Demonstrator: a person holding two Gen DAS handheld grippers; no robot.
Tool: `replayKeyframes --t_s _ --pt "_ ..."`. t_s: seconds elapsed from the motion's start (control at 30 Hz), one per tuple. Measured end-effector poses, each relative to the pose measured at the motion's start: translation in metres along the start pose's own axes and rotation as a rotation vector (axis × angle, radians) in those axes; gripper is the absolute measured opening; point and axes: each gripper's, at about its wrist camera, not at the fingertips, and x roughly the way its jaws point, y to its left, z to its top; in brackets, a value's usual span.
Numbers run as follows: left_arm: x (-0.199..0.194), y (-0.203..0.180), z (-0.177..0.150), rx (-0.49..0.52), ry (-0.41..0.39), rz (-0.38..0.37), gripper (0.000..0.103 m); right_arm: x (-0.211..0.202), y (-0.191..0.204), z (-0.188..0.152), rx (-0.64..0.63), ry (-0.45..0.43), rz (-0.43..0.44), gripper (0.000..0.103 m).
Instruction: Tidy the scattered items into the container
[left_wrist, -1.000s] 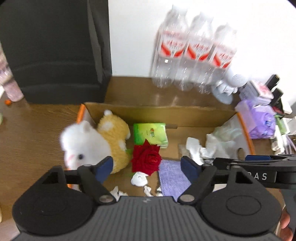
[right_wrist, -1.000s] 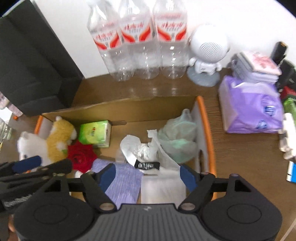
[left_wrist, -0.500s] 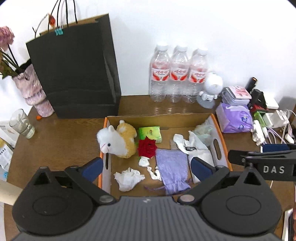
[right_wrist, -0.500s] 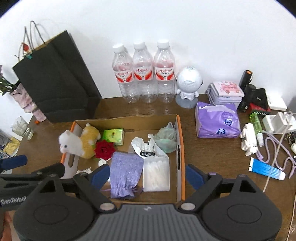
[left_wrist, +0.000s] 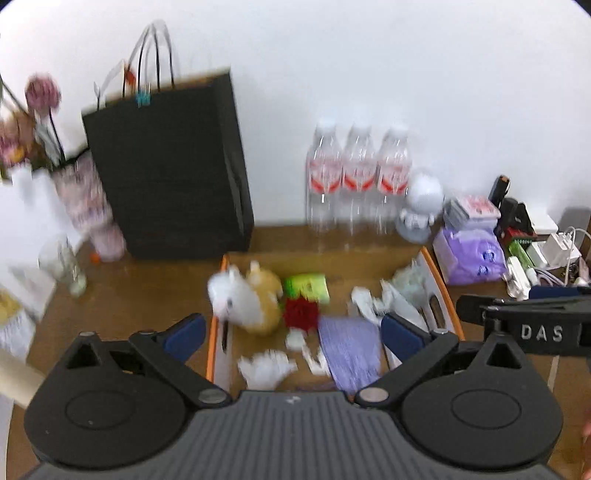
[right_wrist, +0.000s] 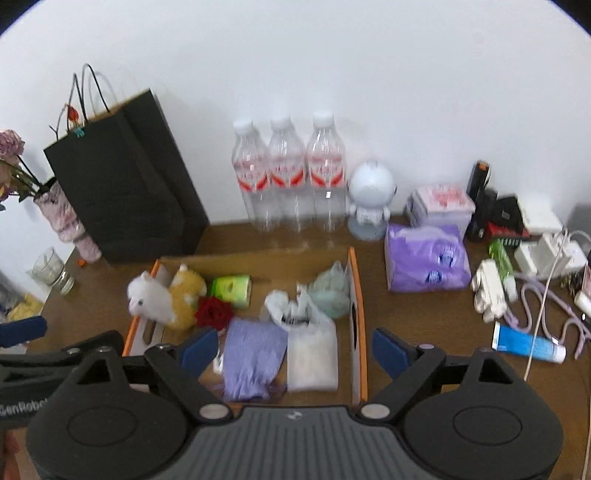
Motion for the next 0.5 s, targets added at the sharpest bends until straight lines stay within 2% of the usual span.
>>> replayKeyframes --t_s 0.07,0.17,0.3,0.5 --pt "0.006 0.0 -0.019 -0.001 -0.045 -0.007 0.103 0.006 0.001 -0.015 -0.007 -0.06 -0.006 0.09" --pt "0.017 0.006 -0.046 -0.074 -0.099 -0.049 0.103 0.016 -0.003 -0.046 0.01 -0.158 0.013 0.09" --pt "0.024 0.008 -0.09 -0.118 -0.287 -0.033 0.103 0.033 -0.007 -0.091 0.005 -0.27 0.029 0.09" --pt "0.035 0.007 -0.128 -0.102 -0.388 -0.033 0.103 0.047 -0.004 -0.14 -0.052 -0.418 0.032 0.091"
